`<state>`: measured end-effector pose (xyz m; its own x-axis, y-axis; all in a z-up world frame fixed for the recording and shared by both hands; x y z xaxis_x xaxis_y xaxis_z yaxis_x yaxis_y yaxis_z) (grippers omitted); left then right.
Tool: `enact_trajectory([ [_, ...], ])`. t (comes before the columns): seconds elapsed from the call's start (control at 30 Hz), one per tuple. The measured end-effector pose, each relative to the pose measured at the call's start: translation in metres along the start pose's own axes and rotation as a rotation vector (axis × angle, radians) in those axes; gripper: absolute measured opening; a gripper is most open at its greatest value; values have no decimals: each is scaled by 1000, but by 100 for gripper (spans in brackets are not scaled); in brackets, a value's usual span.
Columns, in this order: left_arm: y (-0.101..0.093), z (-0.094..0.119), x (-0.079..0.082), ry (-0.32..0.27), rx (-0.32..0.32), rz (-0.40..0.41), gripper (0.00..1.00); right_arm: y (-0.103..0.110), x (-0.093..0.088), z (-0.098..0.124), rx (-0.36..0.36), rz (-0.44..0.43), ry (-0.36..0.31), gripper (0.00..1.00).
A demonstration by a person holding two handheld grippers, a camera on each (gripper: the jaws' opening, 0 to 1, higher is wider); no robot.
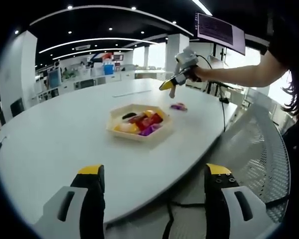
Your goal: Place the target food into the container with the food tongs after gripping and lifting it, then release it inside without dropping or visibly crushing the food.
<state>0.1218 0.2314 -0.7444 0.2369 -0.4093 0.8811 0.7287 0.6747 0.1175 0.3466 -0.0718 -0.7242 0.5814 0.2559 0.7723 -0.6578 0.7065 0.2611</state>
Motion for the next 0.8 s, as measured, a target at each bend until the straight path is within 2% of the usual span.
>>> enact_trajectory([
  [0.13,0,0,0,4,0,1,79,-16,-5,4,-32,-7,0,29],
  [0.33,0,0,-1,7,3,2,79,-25,-13,12,-62,-23,1,30],
  [0.4,0,0,-1,8,1,2,78,-37,-17,16,-76,-28,2,30],
  [0.6,-1,0,-1,9,-2,3,78,-47,-28,18,-141,-54,6,30],
  [0.8,-1,0,-2,14,-4,5,78,-51,-38,17,-156,-83,12,31],
])
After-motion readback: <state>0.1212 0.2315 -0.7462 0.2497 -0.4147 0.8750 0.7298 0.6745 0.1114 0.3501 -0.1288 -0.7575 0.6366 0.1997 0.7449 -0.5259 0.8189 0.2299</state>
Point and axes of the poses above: the point that each gripper's makers call its tool centre point, and the gripper's own axes: z roughly backward along the fingers, y roughly to its left, x roughly out of its top, the point moved 5 cm from there along z, roughly backward along the fingers, and after that the axes turned 11 degrees about -z, right-handed, at the moved point
